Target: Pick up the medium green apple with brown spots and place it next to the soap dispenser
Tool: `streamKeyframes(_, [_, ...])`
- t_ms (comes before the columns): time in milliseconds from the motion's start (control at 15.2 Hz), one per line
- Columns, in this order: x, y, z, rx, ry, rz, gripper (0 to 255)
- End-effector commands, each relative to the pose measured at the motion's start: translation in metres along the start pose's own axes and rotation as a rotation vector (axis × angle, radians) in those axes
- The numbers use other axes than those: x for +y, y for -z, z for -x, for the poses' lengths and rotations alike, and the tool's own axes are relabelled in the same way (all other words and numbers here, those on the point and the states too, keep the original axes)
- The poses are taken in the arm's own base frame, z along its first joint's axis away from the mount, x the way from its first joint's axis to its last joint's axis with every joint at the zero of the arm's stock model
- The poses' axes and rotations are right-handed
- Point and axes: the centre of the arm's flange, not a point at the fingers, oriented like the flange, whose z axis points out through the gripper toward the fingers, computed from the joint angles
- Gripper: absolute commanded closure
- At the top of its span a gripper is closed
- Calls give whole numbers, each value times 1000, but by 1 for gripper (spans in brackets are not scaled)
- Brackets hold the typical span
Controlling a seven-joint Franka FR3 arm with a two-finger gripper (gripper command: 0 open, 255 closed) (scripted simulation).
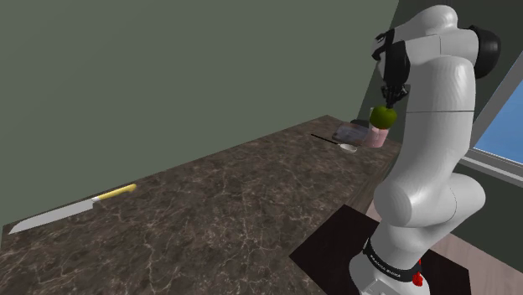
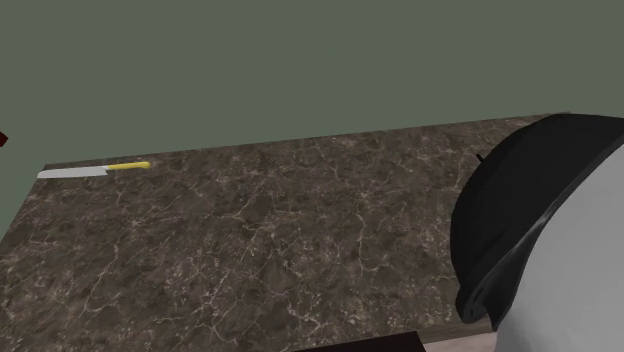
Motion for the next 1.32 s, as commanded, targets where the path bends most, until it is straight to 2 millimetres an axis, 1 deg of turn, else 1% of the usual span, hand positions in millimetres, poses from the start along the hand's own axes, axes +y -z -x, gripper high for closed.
streamKeyframes(0, [1,-11,-1,0,0,1,255])
streamKeyframes(1254, [6,-110,-16,0,0,1,255])
